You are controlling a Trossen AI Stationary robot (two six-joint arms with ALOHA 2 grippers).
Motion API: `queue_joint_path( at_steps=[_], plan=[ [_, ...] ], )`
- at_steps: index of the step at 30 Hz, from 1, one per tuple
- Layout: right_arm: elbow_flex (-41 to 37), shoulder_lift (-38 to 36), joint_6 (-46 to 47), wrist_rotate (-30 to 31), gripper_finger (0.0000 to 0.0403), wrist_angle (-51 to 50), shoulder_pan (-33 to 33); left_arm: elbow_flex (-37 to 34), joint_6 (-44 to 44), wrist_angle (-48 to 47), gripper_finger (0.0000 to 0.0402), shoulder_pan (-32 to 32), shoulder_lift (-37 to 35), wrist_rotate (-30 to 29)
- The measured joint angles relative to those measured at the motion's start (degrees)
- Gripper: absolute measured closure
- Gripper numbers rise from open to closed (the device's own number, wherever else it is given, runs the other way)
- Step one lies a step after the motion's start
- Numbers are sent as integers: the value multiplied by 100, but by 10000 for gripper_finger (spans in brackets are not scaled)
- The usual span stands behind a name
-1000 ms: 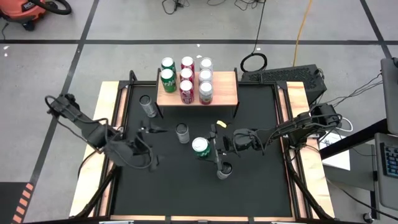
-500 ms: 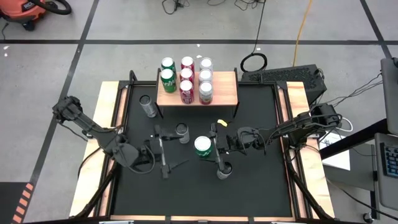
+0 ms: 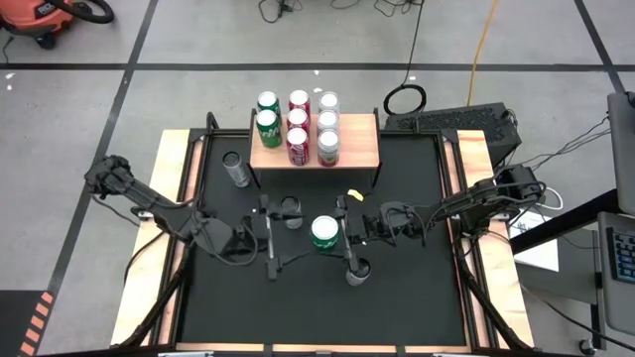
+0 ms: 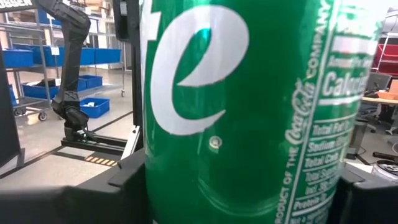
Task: Place canned beverage on shelf
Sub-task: Put the green soda can on the shelf aligned with the other green soda cans
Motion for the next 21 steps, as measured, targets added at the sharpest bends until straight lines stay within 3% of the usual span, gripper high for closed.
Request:
queue_joint_path(
  at_steps=[14, 21],
  plan=[
    [-1, 0, -93, 2, 126, -44, 0, 2, -107, 362, 2, 531, 330, 738],
    [-1, -4, -113, 4, 126, -49, -2, 2, 258, 811, 2, 585, 513, 761]
  ],
)
